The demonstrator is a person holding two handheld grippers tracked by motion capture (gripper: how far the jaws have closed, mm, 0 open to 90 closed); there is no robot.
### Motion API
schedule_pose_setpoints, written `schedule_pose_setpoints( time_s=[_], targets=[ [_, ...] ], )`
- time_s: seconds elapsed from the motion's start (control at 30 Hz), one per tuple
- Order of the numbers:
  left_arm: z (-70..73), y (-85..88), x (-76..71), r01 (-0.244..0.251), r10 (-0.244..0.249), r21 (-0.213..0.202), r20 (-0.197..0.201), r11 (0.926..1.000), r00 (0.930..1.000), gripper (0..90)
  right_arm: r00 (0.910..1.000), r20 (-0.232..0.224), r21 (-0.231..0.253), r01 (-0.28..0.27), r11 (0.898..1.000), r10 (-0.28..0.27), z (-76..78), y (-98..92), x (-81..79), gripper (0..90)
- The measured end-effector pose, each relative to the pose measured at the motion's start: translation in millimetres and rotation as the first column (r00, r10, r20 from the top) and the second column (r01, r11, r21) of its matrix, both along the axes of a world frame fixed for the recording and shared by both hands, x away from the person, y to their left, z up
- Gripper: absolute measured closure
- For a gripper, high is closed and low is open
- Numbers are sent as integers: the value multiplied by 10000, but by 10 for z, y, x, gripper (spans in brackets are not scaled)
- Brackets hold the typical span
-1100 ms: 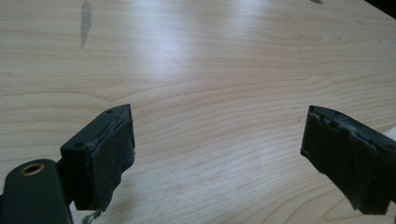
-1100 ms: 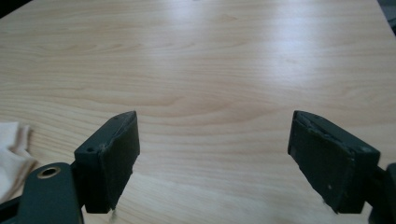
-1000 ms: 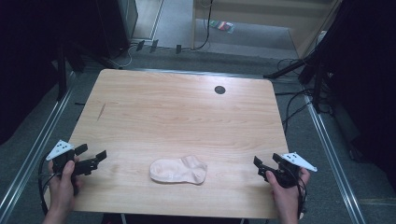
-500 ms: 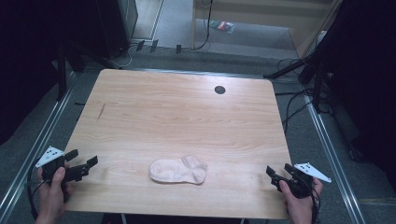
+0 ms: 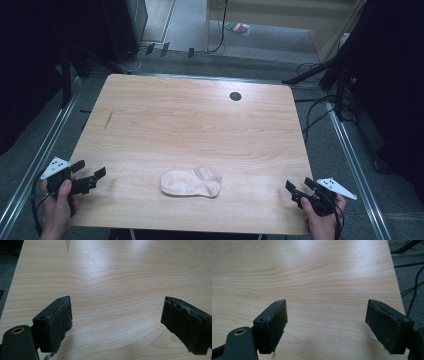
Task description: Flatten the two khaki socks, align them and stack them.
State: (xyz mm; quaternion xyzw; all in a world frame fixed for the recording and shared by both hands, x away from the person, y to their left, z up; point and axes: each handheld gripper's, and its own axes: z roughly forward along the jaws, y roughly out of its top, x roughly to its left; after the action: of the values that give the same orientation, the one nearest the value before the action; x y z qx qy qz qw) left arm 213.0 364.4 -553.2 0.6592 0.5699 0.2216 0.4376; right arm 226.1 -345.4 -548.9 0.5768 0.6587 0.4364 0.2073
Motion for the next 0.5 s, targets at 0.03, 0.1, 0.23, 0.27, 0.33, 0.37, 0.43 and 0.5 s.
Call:
schedule_pose_setpoints(
  time_s=[0.03, 0.1, 0.23, 0.27, 0.33, 0.37, 0.43, 0.5],
  targets=[
    [-1, -4, 5, 21, -21, 13, -18, 10000, 10000, 101, 9999, -31, 67, 117, 9999, -117, 0, -9, 5, 181],
    [1, -13, 11, 39, -39, 104, -76, 9999, 10000, 101, 9998, -15, 95, 195, 9998, -195, -2, -20, 12, 182],
    [1, -25, 16, 84, -81, 223, -118, 9997, 9999, 101, 9997, -79, -42, 239, 9997, -239, 0, -4, 15, 185],
    [0, -26, 19, 79, -76, 212, -133, 9997, 9999, 101, 9998, -75, -118, 206, 9997, -206, 0, 0, 16, 184],
    [-1, -25, 22, 101, -98, 207, -163, 9997, 9998, 101, 9998, -84, -173, 192, 9997, -193, 0, 7, 18, 186],
    [-1, -26, 22, 108, -105, 211, -159, 9997, 9998, 101, 9997, -108, -163, 215, 9996, -217, 0, 8, 18, 187],
    [-2, -28, 24, 101, -98, 218, -154, 9997, 9998, 101, 9996, -119, -133, 236, 9996, -238, -1, 2, 21, 189],
    [-1, -29, 24, 125, -120, 249, -175, 9996, 9998, 101, 9994, -144, -124, 303, 9995, -305, -2, 1, 23, 192]
  ],
)
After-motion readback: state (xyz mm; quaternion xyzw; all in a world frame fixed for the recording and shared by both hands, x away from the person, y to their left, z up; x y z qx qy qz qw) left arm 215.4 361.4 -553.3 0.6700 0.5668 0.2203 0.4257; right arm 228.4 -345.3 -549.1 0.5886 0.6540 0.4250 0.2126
